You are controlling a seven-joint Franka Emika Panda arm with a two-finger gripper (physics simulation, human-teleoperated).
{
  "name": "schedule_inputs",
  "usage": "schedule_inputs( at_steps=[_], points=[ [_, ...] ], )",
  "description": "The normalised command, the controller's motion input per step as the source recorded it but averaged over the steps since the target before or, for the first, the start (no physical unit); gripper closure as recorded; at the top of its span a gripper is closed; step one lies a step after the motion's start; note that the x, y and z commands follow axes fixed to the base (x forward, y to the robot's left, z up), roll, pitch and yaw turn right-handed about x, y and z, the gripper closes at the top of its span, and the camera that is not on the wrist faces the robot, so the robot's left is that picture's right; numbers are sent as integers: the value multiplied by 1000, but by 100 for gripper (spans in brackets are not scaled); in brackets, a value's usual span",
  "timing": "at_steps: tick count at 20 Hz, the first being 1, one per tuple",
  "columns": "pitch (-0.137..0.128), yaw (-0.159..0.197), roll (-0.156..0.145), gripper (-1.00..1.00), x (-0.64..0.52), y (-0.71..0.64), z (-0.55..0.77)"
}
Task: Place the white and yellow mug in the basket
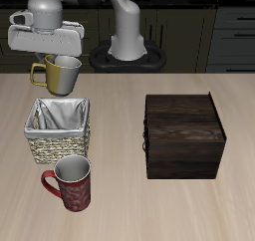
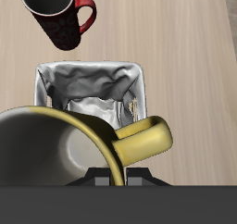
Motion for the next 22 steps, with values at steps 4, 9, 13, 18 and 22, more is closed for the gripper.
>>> schedule_inputs(
  at_steps=[4, 9, 13, 18, 22],
  points=[
    [16, -12, -8, 100, 61, -67, -129],
    [11, -20, -21, 100, 66, -104, -142],
    [26, -7, -18, 100, 69, -52, -164],
    [31, -8, -15, 100, 85, -27, -258],
    [29, -4, -62, 100, 92, -76, -220]
  ],
)
